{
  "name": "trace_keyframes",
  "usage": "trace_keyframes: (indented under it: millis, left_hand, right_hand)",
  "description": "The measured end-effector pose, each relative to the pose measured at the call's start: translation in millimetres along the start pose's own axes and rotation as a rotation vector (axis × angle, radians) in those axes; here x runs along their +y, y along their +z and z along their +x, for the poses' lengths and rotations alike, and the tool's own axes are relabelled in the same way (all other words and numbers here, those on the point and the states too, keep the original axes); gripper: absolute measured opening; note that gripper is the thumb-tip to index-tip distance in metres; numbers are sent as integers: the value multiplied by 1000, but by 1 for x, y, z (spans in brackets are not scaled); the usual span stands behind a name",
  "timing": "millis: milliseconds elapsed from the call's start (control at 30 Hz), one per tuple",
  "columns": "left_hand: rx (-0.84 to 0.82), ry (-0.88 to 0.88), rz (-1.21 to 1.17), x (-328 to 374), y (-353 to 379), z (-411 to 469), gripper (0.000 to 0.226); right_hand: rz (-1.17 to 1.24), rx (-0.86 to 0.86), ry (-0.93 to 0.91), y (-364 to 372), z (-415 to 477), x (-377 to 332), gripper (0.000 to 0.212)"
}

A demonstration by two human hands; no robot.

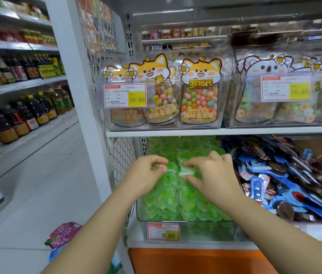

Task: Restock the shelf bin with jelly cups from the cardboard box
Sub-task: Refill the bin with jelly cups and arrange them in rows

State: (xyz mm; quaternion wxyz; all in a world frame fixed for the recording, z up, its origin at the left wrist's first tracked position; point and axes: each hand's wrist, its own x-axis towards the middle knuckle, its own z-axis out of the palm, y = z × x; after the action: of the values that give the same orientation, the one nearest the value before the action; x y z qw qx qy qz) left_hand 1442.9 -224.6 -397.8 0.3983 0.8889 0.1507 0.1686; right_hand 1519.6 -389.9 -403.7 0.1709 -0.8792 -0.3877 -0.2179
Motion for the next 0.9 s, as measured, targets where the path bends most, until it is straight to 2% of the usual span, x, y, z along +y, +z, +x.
trace_keyframes:
  millis: [133,233,333,400,467,500,567,733,900]
  left_hand:
    - [-58,126,32,5,0,-14,27]
    - [-70,146,-1,12,-4,-20,32]
    - [-196,141,-220,18,-16,-25,43]
    - [-279,178,-208,21,-20,-30,56]
    - [-229,251,-43,23,-18,-33,64]
    - [-162,294,36,23,-15,-33,62]
    - [-38,319,41,22,-11,-33,48]
    - [104,60,-250,7,-9,-25,19]
    - [189,-131,-242,0,-5,-6,31]
  right_hand:
    - [325,83,104,-7,4,-3,27]
    - [587,63,180,-13,7,-6,20]
    - [684,18,205,-20,8,-11,14]
    - [704,13,216,-21,10,-13,15]
    - [734,22,251,-21,12,-16,17]
    - [752,22,270,-21,12,-17,18]
    - [783,7,290,-20,13,-21,18]
    - [917,44,315,-26,13,-18,15]
    - [906,69,351,-32,-2,6,6]
